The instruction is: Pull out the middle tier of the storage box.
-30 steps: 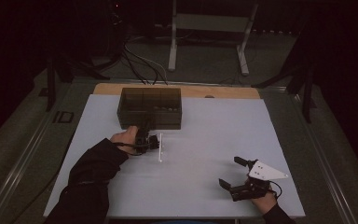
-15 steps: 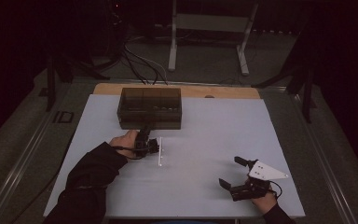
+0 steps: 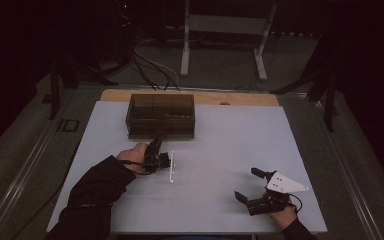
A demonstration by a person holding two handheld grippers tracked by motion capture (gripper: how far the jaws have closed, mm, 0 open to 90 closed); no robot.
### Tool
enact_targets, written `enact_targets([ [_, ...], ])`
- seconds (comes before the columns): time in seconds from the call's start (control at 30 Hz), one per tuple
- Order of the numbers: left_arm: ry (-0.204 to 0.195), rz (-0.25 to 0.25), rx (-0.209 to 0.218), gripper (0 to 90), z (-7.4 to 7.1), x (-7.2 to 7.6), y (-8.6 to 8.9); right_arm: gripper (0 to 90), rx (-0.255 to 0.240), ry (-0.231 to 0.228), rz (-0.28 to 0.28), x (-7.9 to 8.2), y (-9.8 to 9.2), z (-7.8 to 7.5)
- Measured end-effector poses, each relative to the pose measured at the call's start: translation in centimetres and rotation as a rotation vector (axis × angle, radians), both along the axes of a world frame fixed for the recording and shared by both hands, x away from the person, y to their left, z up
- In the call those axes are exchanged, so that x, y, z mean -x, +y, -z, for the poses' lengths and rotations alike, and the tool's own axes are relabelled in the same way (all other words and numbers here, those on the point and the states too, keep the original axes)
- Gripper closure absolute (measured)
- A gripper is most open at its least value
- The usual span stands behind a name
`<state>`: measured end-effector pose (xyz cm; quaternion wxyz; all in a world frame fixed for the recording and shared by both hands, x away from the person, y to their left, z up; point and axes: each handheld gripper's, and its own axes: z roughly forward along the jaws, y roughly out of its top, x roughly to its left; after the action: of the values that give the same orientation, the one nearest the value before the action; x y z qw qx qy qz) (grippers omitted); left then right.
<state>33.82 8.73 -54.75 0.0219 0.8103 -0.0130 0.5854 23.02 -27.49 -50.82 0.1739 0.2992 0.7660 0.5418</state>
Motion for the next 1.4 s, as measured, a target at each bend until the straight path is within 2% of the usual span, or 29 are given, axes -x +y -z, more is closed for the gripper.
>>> enact_targets([
  [0.13, -0.003, -0.002, -0.016, 82.5, 0.0, 0.0, -0.1, 0.0, 0.000, 0.000, 0.000, 0.0, 0.0, 0.0],
  [0.33, 0.002, 0.004, -0.008, 81.6, 0.0, 0.0, 0.0, 0.0, 0.000, 0.000, -0.001, 0.0, 0.0, 0.0],
  [0.4, 0.017, 0.010, 0.014, 81.5, -0.2, -0.1, 0.1, 0.0, -0.001, 0.001, 0.000, 0.0, 0.0, 0.0],
  [0.53, 0.025, 0.018, 0.020, 81.3, -0.3, -0.2, 0.3, 0.0, 0.001, 0.001, 0.001, 0.0, 0.0, 0.0],
  [0.6, 0.043, 0.026, 0.035, 80.1, -0.5, -0.1, 0.3, 0.0, 0.000, 0.000, 0.001, 0.0, 0.0, 0.0],
  [0.67, 0.043, 0.026, 0.035, 80.1, -0.5, -0.1, 0.3, 0.0, 0.000, 0.001, 0.002, 0.0, 0.0, 0.0],
  [0.7, 0.074, 0.040, 0.062, 80.3, -0.9, 0.0, 0.2, 0.0, 0.000, -0.001, 0.002, 0.0, 0.0, 0.0],
  [0.73, 0.073, 0.046, 0.069, 80.3, -1.0, 0.1, 0.2, 0.0, 0.001, -0.001, 0.002, 0.0, 0.0, 0.0],
  [0.83, 0.086, 0.061, 0.073, 80.2, -1.4, 0.2, 0.3, 0.0, 0.001, -0.002, 0.003, 0.0, 0.0, 0.0],
  [0.9, 0.110, 0.071, 0.083, 80.1, -1.6, 0.2, 0.5, 0.0, 0.000, -0.001, 0.003, 0.0, 0.0, 0.0],
  [1.13, 0.149, 0.080, 0.105, 71.4, -2.6, 0.3, 1.3, 0.0, -0.002, -0.002, 0.003, -0.1, -0.1, 0.0],
  [1.2, 0.160, 0.082, 0.113, 65.4, -2.9, 0.3, 1.6, 0.0, -0.001, -0.002, 0.005, -0.1, -0.1, 0.0],
  [1.27, 0.194, 0.084, 0.125, 60.9, -3.2, 0.2, 1.9, 0.0, -0.002, -0.002, 0.005, -0.1, -0.1, 0.0],
  [1.4, 0.220, 0.072, 0.136, 52.9, -3.6, 0.1, 2.5, 0.0, -0.003, 0.001, 0.006, -0.1, -0.1, 0.0],
])
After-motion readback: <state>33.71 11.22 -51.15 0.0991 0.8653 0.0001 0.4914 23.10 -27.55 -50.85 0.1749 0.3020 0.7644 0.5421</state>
